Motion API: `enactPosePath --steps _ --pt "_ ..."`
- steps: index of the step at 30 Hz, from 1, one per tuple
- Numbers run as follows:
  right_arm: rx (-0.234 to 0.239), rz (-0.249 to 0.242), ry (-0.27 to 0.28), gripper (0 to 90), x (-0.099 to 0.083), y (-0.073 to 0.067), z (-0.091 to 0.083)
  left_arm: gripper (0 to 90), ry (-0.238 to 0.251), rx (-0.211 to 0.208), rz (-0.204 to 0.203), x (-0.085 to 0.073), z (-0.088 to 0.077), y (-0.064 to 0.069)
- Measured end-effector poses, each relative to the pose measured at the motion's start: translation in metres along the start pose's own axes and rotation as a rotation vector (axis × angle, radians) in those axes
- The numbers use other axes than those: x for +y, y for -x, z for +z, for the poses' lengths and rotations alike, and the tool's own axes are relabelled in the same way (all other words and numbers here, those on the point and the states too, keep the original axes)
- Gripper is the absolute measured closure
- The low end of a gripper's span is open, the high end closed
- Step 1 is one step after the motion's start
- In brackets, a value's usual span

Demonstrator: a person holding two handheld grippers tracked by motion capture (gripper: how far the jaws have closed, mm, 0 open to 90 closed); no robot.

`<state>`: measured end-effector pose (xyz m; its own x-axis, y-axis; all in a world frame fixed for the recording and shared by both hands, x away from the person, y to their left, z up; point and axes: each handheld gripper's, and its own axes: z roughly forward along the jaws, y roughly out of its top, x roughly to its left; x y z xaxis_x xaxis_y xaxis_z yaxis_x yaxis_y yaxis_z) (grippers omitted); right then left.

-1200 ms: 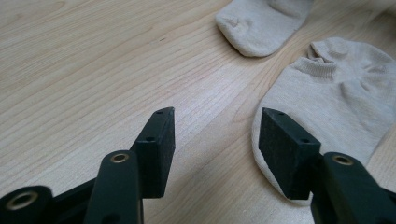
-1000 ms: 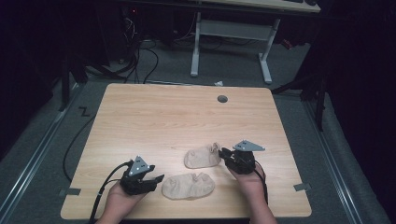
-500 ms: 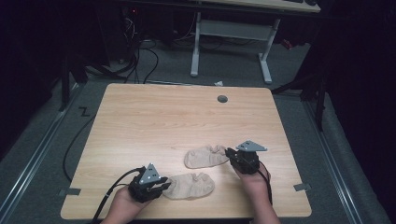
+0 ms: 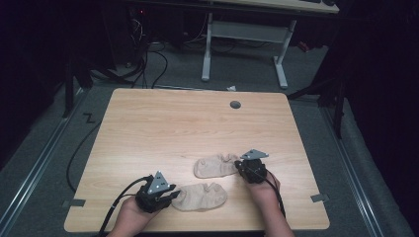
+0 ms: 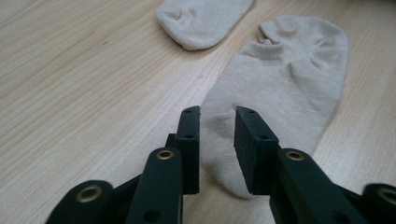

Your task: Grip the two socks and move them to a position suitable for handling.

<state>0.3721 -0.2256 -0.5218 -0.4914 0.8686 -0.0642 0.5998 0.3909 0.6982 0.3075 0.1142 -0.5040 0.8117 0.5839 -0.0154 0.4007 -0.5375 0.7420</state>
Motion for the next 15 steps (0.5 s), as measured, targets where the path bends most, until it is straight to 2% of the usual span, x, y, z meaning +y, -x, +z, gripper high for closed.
enactPosePath --steps 8,15 --pt "0.04 -0.04 -0.007 87.4 0.006 -0.02 0.005 64.1 0.019 0.052 -0.035 -0.001 -0.001 -0.01" --pt "0.071 -0.096 0.002 87.2 0.013 -0.04 0.011 58.6 0.035 0.101 -0.077 0.0 0.004 -0.023"
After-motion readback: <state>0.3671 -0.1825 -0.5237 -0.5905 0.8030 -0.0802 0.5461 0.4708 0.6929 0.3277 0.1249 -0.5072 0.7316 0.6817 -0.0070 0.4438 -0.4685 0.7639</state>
